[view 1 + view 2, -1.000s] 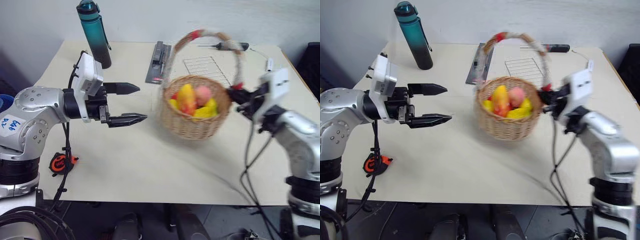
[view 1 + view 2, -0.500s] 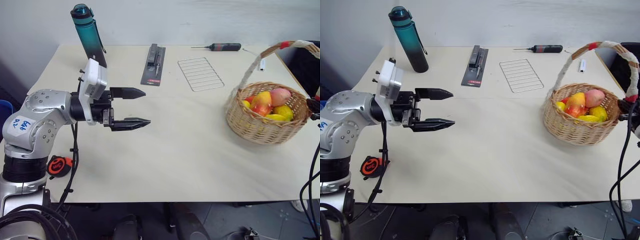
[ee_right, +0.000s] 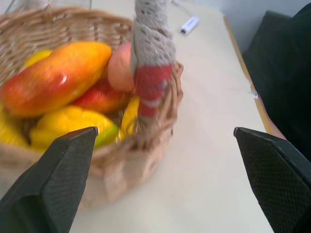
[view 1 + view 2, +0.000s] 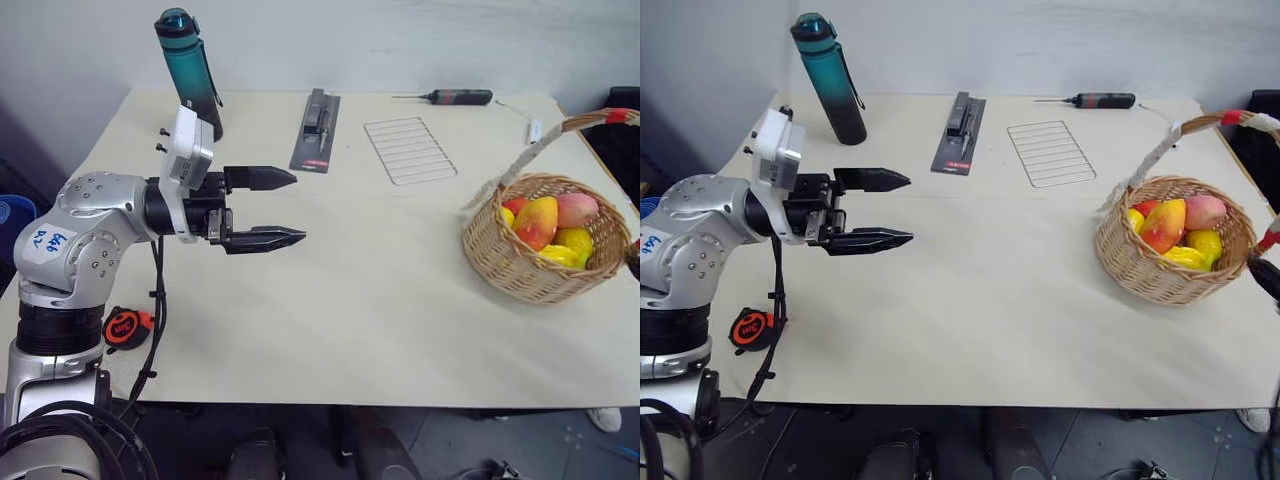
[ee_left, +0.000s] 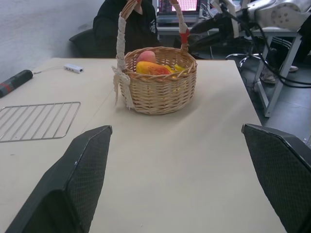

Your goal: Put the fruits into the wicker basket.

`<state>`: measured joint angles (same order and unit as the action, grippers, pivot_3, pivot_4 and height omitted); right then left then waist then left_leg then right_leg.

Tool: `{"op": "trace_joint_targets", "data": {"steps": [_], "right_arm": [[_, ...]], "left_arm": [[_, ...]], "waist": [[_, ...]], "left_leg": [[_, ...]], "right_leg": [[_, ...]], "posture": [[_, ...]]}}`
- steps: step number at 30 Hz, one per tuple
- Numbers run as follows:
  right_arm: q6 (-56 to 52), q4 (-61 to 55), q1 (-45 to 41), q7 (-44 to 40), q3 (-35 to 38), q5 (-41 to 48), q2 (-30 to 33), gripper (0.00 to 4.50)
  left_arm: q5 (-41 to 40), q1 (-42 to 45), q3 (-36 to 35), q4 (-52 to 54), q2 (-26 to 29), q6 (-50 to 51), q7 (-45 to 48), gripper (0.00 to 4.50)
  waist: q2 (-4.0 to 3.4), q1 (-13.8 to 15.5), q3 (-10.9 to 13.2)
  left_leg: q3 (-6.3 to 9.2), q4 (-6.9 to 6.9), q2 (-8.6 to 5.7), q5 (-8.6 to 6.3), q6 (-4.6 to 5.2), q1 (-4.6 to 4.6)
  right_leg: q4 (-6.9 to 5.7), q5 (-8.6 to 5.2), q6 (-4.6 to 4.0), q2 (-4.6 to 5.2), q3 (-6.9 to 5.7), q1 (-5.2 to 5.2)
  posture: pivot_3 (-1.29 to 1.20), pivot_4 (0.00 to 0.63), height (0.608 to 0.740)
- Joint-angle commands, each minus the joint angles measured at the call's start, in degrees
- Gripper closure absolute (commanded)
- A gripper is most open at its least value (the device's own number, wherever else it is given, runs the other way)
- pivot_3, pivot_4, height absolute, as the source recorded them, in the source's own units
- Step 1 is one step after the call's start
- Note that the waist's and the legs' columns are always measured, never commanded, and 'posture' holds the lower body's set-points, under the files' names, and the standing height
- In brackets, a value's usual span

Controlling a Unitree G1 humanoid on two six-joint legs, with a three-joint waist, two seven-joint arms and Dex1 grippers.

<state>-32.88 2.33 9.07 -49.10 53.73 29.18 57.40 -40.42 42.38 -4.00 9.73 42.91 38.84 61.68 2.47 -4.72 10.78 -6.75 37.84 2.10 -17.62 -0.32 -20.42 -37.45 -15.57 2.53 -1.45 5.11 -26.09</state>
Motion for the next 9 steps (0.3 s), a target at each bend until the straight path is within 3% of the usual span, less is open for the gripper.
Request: {"op": "trace_joint_targets", "data": {"steps": [1, 4, 9], "right_arm": [[-3.7, 1.6, 5.9, -13.7, 9.8, 3.9, 5.1, 0.01], [-7.1, 3.4, 12.1, -24.6, 16.4, 5.5, 8.8, 0.01], [-10.7, 4.6, 11.5, -27.9, 19.6, 6.8, 11.4, 0.01]], "left_arm": [[-0.5, 0.8, -1.1, -0.2, -0.1, -1.1, 1.1, 0.0], [-0.8, 0.9, -1.4, -1.1, -0.3, -1.4, 2.2, 0.0], [-0.2, 1.3, -0.8, -2.2, -1.1, -2.0, 3.2, 0.0]], "waist": [[0.05, -0.1, 0.0], [0.08, -0.4, 0.0], [0.1, -0.7, 0.0]], "left_leg": [[0.03, -0.08, 0.01, -0.01, 0.01, 0.18], [0.05, -0.5, 0.0, -0.03, 0.02, 0.36], [0.07, -0.51, 0.02, -0.03, 0.01, 0.35]], "right_leg": [[0.09, -0.08, 0.12, -0.01, -0.02, 0.25], [0.51, -0.19, 0.2, -0.03, -0.03, 0.74], [0.52, -0.19, 0.2, -0.03, -0.02, 0.74]], "posture": [[0.0, 0.15, 0.74], [0.0, 0.15, 0.74], [0.0, 0.15, 0.74]]}}
